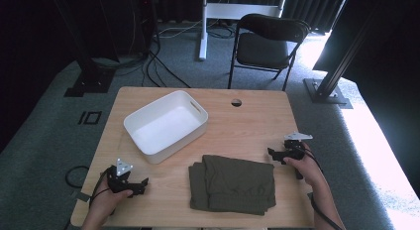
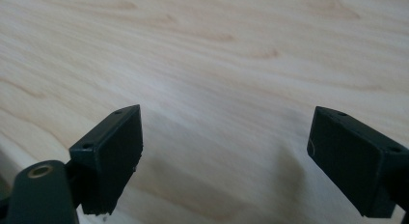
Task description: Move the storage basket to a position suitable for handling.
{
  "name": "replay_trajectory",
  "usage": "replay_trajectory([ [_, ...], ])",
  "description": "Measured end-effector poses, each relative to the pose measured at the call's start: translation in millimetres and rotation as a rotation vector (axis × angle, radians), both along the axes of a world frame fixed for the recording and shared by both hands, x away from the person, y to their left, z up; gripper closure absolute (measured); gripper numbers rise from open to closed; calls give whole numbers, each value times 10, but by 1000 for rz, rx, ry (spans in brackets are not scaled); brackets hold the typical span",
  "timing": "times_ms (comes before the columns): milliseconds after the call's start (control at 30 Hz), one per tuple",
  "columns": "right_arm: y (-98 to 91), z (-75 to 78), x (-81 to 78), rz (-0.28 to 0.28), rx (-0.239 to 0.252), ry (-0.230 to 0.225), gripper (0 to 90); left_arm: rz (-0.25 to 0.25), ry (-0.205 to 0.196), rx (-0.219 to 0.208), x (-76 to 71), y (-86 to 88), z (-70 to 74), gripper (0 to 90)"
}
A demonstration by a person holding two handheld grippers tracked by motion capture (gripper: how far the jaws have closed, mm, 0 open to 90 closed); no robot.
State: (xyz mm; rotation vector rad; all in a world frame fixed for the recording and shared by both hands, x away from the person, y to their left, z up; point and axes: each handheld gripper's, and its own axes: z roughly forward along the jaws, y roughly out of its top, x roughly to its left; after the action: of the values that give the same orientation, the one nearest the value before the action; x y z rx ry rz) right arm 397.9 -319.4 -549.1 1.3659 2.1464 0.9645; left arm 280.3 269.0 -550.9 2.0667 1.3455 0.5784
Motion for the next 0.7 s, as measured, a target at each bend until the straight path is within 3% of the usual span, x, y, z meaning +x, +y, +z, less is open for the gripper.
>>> replay_trajectory([
  [567, 489, 358, 228, 99, 19, -56, 129, 25, -34, -23, 98, 96, 30, 9],
  [700, 676, 426, 302, 131, 36, -63, 129, 24, -37, -23, 121, 118, 48, 9],
])
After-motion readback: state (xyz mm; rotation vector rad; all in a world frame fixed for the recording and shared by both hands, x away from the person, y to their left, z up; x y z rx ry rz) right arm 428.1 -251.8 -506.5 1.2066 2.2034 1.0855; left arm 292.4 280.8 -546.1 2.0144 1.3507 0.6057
